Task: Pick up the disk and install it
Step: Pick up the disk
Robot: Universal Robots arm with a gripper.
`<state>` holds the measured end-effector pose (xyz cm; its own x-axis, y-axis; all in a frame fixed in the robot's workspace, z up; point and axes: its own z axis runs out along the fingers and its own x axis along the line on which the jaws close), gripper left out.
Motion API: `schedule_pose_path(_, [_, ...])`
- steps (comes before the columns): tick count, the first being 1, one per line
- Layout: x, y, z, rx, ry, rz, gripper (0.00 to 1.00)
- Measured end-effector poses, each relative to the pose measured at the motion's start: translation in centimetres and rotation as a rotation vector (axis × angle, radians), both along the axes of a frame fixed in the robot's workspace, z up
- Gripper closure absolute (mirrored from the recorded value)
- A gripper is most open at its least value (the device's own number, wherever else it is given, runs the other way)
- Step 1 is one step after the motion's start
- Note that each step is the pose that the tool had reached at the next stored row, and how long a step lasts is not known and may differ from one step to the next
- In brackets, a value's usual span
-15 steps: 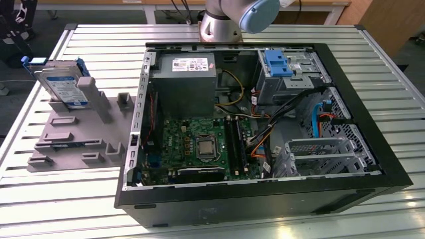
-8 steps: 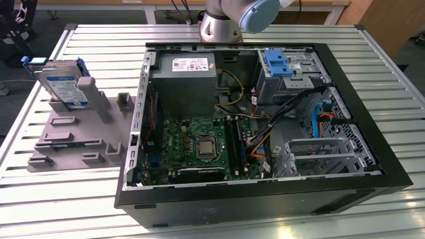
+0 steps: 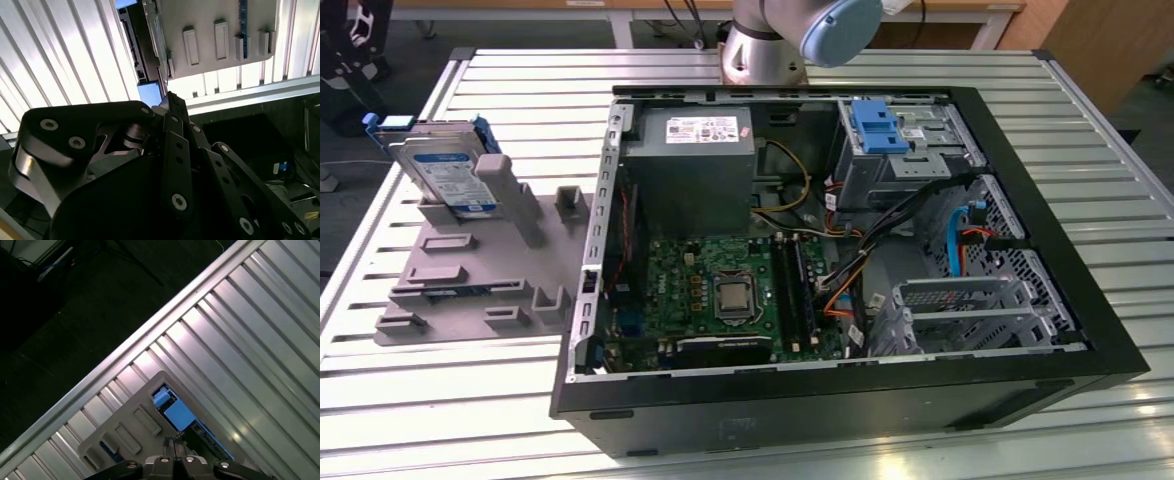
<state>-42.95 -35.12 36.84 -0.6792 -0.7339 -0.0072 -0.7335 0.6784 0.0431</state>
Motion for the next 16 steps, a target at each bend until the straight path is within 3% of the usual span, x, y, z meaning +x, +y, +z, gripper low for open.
schedule_pose_path(6, [0.00,0.00,-0.02,0.0000,0.0001,0.088,0.89])
schedule_pose_path(16, [0.00,0.00,-0.02,0.0000,0.0000,0.090,0.89])
